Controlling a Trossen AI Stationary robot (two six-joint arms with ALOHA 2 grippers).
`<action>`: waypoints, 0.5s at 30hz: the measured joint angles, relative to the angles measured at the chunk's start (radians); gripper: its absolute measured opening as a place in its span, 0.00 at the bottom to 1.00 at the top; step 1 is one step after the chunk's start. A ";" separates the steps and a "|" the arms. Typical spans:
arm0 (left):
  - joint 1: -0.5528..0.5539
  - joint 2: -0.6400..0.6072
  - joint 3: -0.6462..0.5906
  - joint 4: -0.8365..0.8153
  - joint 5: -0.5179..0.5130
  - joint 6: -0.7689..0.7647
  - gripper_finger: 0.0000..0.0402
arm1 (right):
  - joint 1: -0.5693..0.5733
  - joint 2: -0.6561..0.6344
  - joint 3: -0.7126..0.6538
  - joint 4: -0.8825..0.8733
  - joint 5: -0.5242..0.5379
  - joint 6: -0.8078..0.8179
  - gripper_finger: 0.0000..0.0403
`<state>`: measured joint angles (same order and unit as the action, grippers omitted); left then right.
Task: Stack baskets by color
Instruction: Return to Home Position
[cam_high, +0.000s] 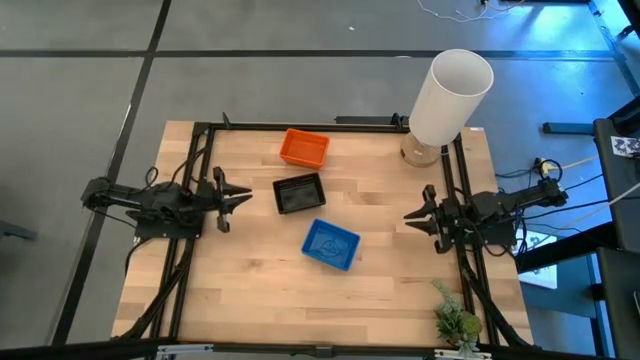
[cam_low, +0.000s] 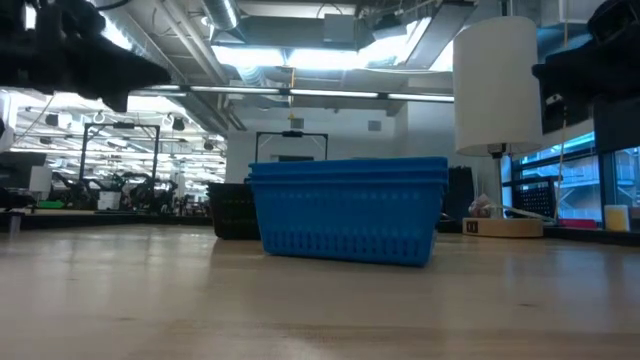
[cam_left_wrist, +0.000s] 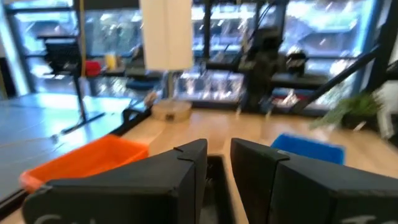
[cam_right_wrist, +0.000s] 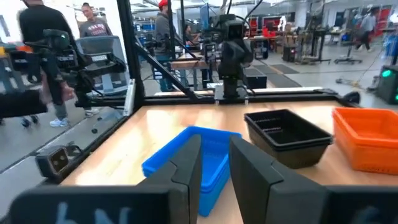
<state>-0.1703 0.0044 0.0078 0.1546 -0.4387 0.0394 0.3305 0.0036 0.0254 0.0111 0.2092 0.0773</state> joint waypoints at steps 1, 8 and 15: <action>0.000 0.000 0.000 -0.018 -0.015 0.000 0.16 | 0.000 0.000 0.000 0.000 0.006 -0.009 0.19; 0.000 0.000 0.000 -0.058 -0.046 -0.001 0.16 | 0.000 0.000 0.000 -0.001 0.007 -0.010 0.19; 0.000 0.000 0.000 -0.057 -0.046 -0.001 0.16 | 0.000 0.000 0.000 -0.001 0.007 -0.007 0.19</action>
<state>-0.1707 0.0044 0.0078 0.0971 -0.4847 0.0382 0.3305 0.0040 0.0254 0.0101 0.2161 0.0700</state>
